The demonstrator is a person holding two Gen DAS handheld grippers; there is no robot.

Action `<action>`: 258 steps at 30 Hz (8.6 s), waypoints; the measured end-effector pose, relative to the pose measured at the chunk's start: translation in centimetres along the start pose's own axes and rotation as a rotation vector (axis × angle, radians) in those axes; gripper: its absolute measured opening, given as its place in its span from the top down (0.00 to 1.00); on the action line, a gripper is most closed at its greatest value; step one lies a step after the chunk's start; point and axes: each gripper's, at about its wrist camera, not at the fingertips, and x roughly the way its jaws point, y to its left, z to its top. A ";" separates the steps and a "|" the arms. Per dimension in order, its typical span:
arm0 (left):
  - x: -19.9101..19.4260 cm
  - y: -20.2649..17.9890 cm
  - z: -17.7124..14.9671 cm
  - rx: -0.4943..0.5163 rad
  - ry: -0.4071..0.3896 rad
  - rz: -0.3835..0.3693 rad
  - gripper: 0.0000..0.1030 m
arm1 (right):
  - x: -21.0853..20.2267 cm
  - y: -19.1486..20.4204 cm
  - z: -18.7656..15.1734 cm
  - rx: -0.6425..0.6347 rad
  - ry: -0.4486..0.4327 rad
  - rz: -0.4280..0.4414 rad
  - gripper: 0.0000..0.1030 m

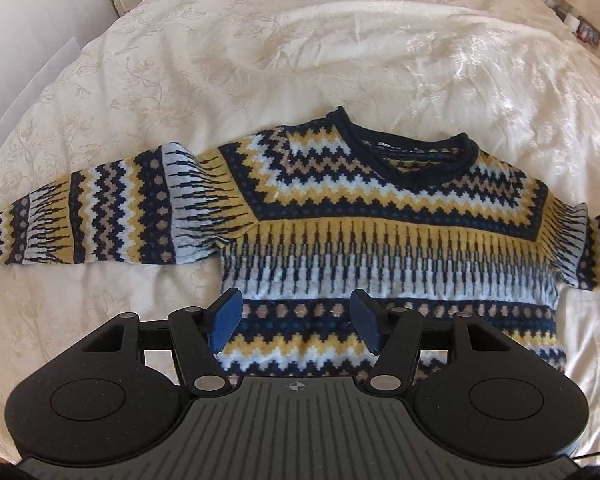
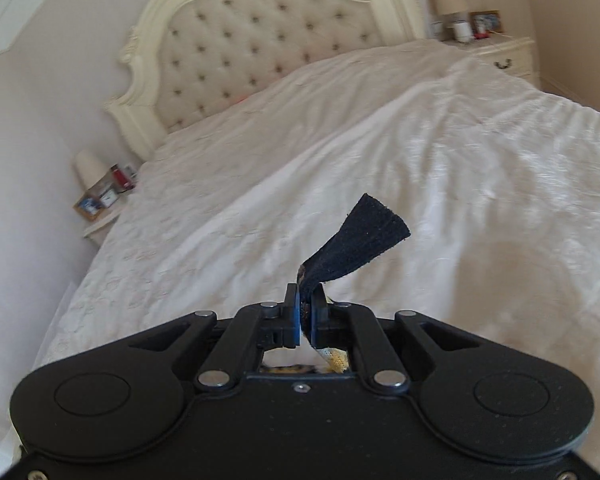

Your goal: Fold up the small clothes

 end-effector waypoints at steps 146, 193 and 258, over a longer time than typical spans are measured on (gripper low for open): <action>7.5 -10.9 6.9 0.194 -0.283 -0.463 0.36 | 1.2 -1.3 -17.6 -0.116 0.381 0.028 0.01; 20.0 9.4 6.6 -0.064 -0.017 -0.112 0.17 | 12.4 -5.3 -12.2 -0.154 0.335 -0.439 0.01; 8.0 8.2 -23.1 -0.048 0.046 -0.257 0.16 | -6.6 -5.9 -35.6 -0.144 0.685 0.058 0.01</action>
